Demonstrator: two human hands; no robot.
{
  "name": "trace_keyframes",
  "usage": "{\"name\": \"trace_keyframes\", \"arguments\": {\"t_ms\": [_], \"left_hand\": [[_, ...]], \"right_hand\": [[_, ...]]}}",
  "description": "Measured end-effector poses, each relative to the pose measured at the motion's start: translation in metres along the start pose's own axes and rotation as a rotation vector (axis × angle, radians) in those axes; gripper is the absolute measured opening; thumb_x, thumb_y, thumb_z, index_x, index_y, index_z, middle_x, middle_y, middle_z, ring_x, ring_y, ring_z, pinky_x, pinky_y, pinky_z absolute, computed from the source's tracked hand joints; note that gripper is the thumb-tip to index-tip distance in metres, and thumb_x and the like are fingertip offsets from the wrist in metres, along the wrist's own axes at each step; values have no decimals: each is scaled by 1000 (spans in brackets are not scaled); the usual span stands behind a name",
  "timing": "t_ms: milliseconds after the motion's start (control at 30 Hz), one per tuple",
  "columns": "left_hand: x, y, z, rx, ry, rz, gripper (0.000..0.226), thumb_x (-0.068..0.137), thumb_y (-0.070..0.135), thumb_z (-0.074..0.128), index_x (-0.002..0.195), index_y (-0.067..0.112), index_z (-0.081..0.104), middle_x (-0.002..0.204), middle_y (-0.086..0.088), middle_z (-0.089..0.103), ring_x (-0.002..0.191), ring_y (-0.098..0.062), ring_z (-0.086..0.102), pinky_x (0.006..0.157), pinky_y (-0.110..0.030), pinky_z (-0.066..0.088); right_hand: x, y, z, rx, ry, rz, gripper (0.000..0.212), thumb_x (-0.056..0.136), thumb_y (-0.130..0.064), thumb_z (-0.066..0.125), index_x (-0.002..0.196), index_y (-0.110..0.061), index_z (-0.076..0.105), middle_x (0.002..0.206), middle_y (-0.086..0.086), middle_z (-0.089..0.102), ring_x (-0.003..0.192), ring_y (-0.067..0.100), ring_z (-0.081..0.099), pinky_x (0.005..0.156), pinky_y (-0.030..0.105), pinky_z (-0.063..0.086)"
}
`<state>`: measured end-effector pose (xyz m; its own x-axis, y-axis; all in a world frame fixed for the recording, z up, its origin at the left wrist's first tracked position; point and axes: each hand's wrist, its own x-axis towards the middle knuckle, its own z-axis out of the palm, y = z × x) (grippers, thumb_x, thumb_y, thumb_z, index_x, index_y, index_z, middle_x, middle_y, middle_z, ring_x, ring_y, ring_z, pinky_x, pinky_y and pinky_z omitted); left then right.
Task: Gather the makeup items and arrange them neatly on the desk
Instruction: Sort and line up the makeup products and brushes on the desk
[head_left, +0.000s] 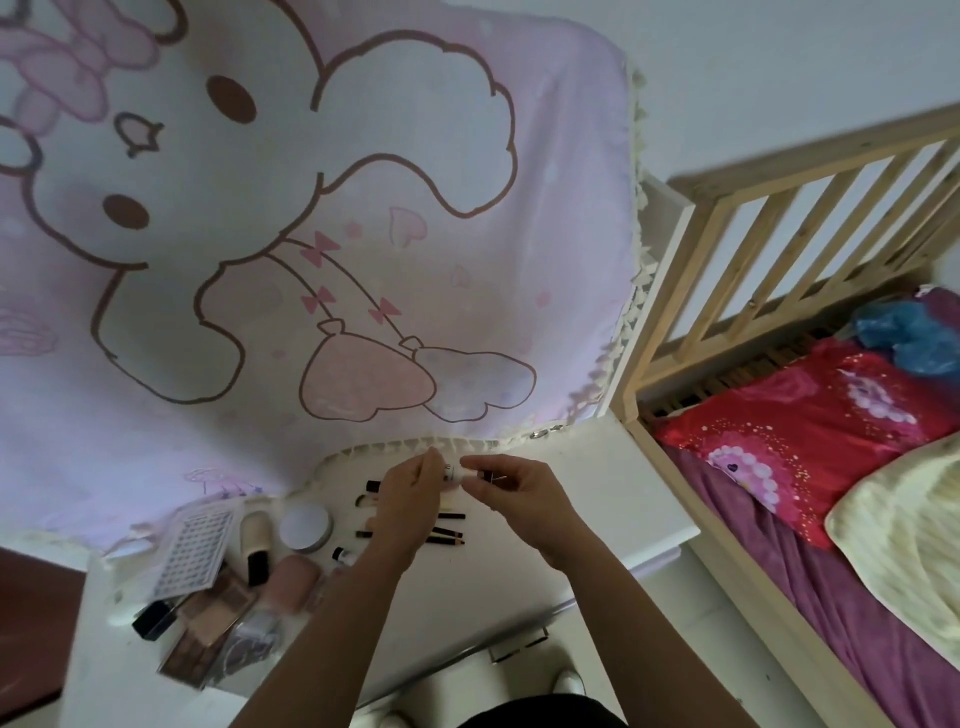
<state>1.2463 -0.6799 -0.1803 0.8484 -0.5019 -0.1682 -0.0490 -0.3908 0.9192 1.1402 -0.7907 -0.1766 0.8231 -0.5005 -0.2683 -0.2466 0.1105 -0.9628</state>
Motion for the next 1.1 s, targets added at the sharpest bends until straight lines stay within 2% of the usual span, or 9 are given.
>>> {"name": "trace_keyframes", "arguments": {"t_ms": [133,233,367,567,667,767,867,967,1100], "left_hand": [[4,-2,3,-6,-28,12,42,103,27,39,66,10,52,60,2,50,56,-9,40,56,-26,35],[9,-4,4,-1,-35,26,43,103,29,39,65,15,52,61,3,54,56,-7,46,56,-25,37],[20,-17,3,-59,-92,-12,47,101,48,38,74,17,63,81,-1,73,78,-14,72,72,-36,52],[35,-24,4,-278,-84,-143,50,94,54,53,73,9,60,63,-4,55,76,-34,71,74,-40,50],[43,-28,14,-407,-168,-224,37,92,42,64,82,6,68,64,2,56,65,-24,52,90,-49,53],[43,-30,28,-509,-254,-300,18,91,23,67,98,8,73,81,-3,67,81,-20,58,82,-35,52],[42,-38,51,-550,-327,-363,18,88,9,69,104,3,67,90,-8,69,83,-16,63,75,-25,52],[40,-51,78,-584,-385,-416,23,86,-2,68,108,1,64,92,-8,71,90,-18,65,85,-27,56],[43,-70,117,-509,-373,-452,25,86,-2,69,111,0,69,98,-15,71,90,-19,70,92,-30,55]], "right_hand": [[3,-3,-4,69,-17,77,34,88,-41,71,118,-26,69,100,-2,74,82,12,70,74,24,54],[4,-4,-1,50,-14,89,29,96,-40,62,104,-16,75,92,8,75,68,13,63,65,24,50],[6,3,-10,-3,45,45,21,90,-35,71,106,-23,76,89,4,74,71,6,61,68,20,50],[10,16,-48,-4,218,67,30,85,-26,78,115,-25,73,100,-2,72,81,4,65,76,18,53],[13,25,-64,35,295,86,32,86,-30,77,116,-19,73,98,3,74,86,13,68,87,31,58],[9,31,-77,65,393,120,33,83,-52,75,105,-27,77,92,-4,75,86,10,70,79,27,59],[10,53,-96,56,468,164,33,82,-53,74,105,-30,75,89,-13,71,83,4,64,71,22,51],[16,79,-117,100,478,240,37,88,-45,71,116,-20,71,87,-8,64,83,12,59,71,24,49],[33,110,-143,111,485,326,40,88,-57,65,111,-25,70,101,-8,70,91,10,66,76,25,50]]}}
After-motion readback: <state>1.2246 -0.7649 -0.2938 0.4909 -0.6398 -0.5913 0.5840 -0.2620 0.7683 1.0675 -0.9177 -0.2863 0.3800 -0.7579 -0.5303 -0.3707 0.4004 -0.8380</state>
